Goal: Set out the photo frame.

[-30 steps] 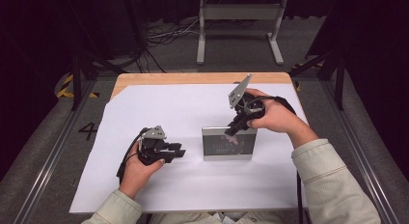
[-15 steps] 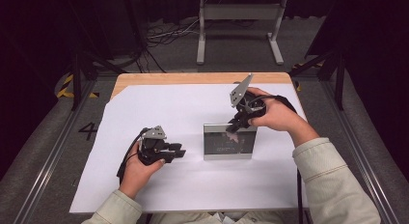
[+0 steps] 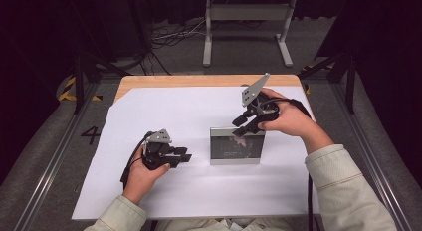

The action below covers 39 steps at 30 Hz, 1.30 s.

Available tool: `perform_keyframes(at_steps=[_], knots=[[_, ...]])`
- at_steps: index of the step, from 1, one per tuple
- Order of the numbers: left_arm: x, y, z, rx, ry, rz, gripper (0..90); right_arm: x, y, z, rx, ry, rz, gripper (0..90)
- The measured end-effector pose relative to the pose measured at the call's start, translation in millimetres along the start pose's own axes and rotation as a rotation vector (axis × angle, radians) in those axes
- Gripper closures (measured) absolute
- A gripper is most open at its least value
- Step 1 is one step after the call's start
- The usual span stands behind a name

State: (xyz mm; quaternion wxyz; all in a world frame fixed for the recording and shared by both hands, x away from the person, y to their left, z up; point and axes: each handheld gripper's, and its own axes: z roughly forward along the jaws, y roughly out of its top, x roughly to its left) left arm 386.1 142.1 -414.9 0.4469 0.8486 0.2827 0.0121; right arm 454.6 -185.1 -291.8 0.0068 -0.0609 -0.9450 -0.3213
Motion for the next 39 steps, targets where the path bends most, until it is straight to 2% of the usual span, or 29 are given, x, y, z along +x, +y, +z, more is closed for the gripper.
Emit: perform_keyframes(at_steps=[5, 12, 23, 32, 39], knots=[[-0.6, 1.7, -1.1, -0.004, 0.005, 0.015, 61.8, 3.8, -4.7, -12.4, -0.041, -0.033, 0.009, 55.3], [1.7, 0.5, -6.2, -0.010, 0.023, 0.019, 58.0, 8.7, -16.0, -31.7, -0.067, -0.076, 0.032, 53.1], [11.0, -10.2, -24.4, -0.041, 0.046, -0.016, 56.5, 14.6, -41.9, -64.5, -0.129, -0.131, 0.084, 50.6], [14.5, -15.4, -32.4, -0.060, 0.063, -0.027, 55.0, 19.4, -59.9, -78.5, -0.182, -0.161, 0.120, 48.1], [15.1, -15.7, -32.8, -0.063, 0.062, -0.028, 54.7, 22.8, -73.2, -81.0, -0.196, -0.178, 0.147, 47.8]])
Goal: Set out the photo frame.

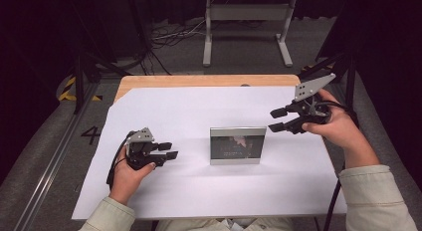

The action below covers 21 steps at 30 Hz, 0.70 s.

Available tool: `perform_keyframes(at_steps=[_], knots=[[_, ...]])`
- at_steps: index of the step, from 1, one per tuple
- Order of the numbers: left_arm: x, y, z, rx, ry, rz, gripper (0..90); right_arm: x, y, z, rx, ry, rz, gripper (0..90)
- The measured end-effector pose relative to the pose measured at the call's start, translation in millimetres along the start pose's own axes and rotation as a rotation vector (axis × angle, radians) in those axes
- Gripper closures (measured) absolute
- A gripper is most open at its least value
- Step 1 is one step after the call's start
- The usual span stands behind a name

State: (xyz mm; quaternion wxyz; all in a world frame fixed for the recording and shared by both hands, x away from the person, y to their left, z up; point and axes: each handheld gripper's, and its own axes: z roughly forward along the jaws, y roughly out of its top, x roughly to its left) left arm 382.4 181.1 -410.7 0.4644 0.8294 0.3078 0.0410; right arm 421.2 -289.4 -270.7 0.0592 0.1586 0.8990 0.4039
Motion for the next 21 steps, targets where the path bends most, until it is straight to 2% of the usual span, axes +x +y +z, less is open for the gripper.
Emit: perform_keyframes(at_steps=[5, 21], knots=[[0.7, -0.1, -0.5, -0.001, 0.000, 0.004, 54.7, -0.7, -10.9, -7.2, -0.017, -0.011, 0.023, 47.3], [2.7, -0.7, -1.6, -0.006, 0.001, 0.002, 54.1, -4.3, -44.8, -24.6, -0.019, -0.059, 0.083, 46.2]])
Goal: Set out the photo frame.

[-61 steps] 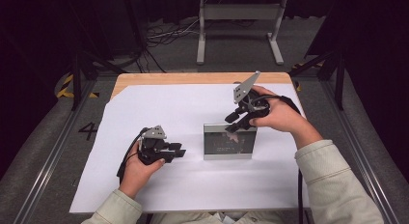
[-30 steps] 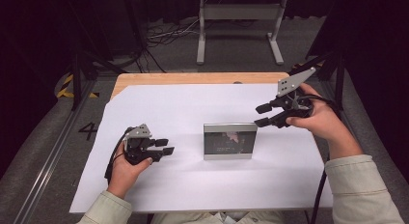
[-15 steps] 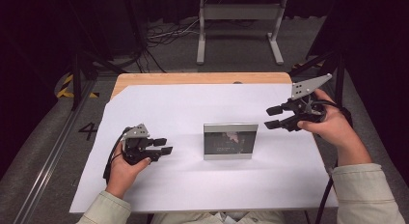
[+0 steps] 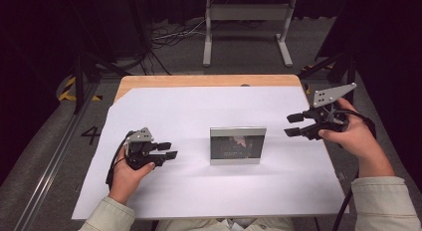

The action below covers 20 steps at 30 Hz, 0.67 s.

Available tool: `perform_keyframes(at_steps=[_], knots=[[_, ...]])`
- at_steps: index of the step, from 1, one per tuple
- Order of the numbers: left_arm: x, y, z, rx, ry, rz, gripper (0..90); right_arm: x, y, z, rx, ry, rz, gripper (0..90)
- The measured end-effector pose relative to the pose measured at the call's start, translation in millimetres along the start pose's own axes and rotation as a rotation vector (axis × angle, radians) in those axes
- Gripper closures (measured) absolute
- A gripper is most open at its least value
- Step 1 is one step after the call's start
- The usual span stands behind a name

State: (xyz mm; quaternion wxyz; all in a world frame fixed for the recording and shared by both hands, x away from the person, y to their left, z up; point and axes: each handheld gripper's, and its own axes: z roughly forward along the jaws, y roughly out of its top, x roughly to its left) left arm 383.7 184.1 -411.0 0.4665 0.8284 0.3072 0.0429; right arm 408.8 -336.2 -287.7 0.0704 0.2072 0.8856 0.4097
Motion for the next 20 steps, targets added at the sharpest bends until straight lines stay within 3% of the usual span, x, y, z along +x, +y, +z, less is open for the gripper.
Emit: perform_keyframes(at_steps=[6, 16, 20], knots=[[-0.8, 0.1, 0.5, 0.001, 0.002, -0.004, 54.2, -2.7, -15.0, -3.5, 0.006, -0.018, 0.026, 45.8], [-0.8, -0.1, 0.5, 0.004, 0.006, -0.005, 54.1, -2.3, -25.6, -1.6, 0.007, -0.042, 0.050, 42.6], [-0.4, -0.3, 0.2, -0.001, 0.013, -0.007, 52.6, -0.3, -28.9, -0.4, -0.020, -0.039, 0.060, 41.4]])
